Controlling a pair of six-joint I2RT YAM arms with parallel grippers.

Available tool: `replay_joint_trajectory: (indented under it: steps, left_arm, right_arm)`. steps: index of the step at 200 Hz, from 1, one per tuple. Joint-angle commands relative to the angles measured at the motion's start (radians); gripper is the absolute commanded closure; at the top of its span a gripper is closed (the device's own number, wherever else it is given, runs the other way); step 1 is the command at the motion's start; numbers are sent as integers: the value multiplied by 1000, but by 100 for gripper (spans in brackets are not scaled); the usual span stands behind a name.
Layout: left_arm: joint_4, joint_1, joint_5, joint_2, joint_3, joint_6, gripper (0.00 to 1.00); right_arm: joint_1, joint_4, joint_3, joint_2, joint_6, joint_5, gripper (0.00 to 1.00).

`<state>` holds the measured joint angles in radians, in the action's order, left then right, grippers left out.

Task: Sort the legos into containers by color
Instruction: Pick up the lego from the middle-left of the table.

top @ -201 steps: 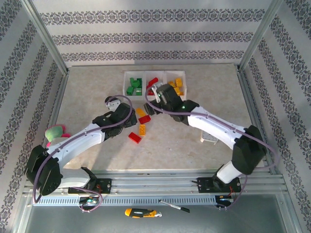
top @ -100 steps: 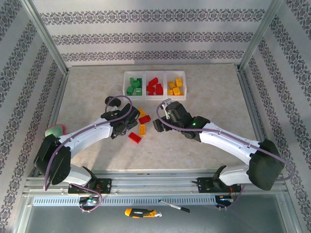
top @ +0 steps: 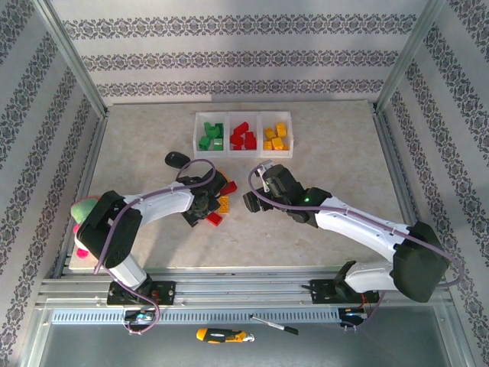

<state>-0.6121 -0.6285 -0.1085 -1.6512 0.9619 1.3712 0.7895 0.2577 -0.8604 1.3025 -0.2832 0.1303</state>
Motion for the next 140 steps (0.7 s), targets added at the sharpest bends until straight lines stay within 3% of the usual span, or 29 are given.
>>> replay_joint_trajectory:
  steps: [1, 30, 92, 140]
  left_arm:
    - [36, -12, 44, -26, 2, 31, 33]
    - [49, -11, 64, -46, -1, 32, 40]
    - [36, -11, 47, -7, -3, 18, 71]
    - [54, -12, -9, 61, 37, -94, 74]
  right_arm:
    - [3, -8, 13, -27, -14, -7, 11]
    - [4, -12, 20, -31, -22, -6, 11]
    - [3, -15, 38, -78, -28, 15, 11]
    - [2, -16, 43, -99, -28, 18, 11]
